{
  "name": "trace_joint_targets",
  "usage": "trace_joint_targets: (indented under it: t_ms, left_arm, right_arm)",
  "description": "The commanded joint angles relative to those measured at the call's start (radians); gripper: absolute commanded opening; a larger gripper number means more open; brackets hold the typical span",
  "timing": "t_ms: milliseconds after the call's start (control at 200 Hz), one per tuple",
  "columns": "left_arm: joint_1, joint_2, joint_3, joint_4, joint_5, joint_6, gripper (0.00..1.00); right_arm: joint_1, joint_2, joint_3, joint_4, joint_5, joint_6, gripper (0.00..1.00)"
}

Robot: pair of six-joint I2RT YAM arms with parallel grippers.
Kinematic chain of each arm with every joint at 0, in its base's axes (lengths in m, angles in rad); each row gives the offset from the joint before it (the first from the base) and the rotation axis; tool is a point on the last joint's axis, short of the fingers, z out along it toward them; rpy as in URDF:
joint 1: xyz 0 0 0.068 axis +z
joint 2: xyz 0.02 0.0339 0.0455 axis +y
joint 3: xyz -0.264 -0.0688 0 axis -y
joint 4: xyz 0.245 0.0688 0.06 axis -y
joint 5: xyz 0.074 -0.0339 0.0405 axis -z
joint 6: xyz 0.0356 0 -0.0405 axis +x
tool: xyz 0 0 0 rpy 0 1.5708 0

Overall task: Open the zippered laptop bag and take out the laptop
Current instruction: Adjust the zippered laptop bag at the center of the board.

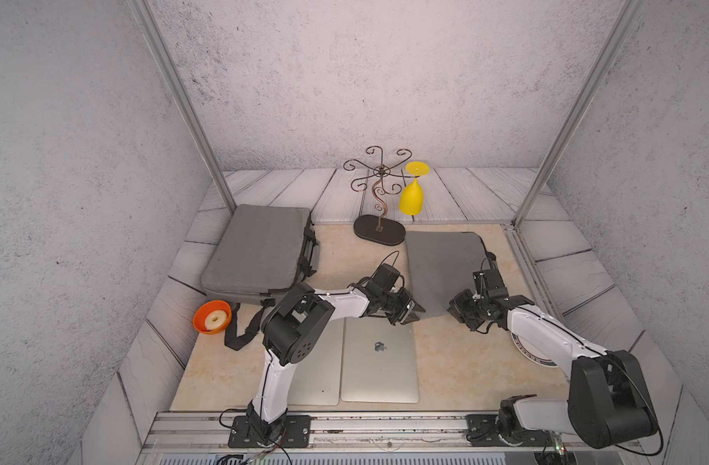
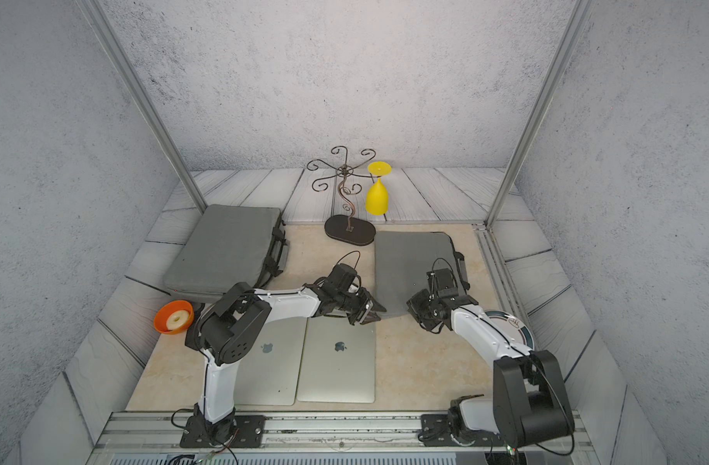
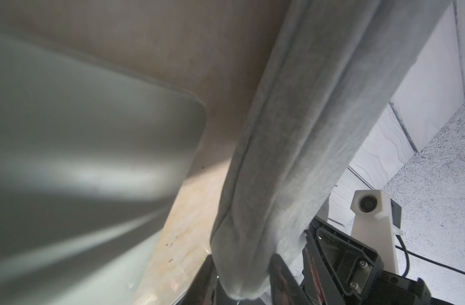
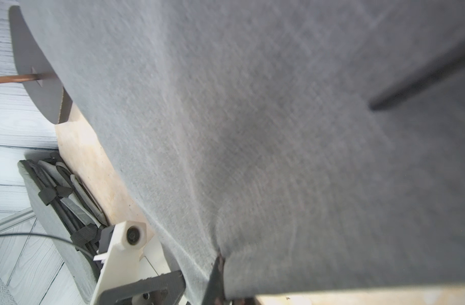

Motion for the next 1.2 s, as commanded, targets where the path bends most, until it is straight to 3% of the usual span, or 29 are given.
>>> trace_joint_targets:
  t_ms: [0,85,165,380,490,656,771,1196]
  left_arm:
    - [-0.004,0.011,0.055,0.021,0.003,0.039,0.14]
    - [-0.003,0.0,0.065,-0.01,0.014,0.076,0.0]
    - [-0.001,-0.015,0.076,-0.067,0.019,0.131,0.0]
    - [0.022,-0.051,0.099,-0.206,0.026,0.282,0.0]
    - [0.036,-0.07,0.129,-0.311,0.033,0.384,0.0]
    - [0.055,-0.092,0.143,-0.417,0.036,0.496,0.0]
    - [0.063,-0.102,0.136,-0.442,0.044,0.527,0.0]
    - [0.073,-0.109,0.111,-0.447,0.05,0.563,0.0]
  right_arm:
    - [0.022,-0.071,-0.023,-0.052,-0.109,-0.048,0.04]
    - [0.022,-0.09,-0.01,-0.108,-0.073,-0.108,0.18]
    - [0.018,-0.099,0.036,-0.197,-0.024,-0.202,0.39]
    - [-0.095,-0.137,0.109,-0.385,0.017,-0.364,0.58]
    - [-0.178,-0.154,0.185,-0.466,0.095,-0.54,0.66]
    - [-0.241,-0.036,0.3,-0.434,0.181,-0.825,0.74]
    - [-0.265,0.098,0.375,-0.403,0.221,-0.946,0.76]
    - [-0.35,0.548,0.589,-0.368,0.074,-1.062,0.71]
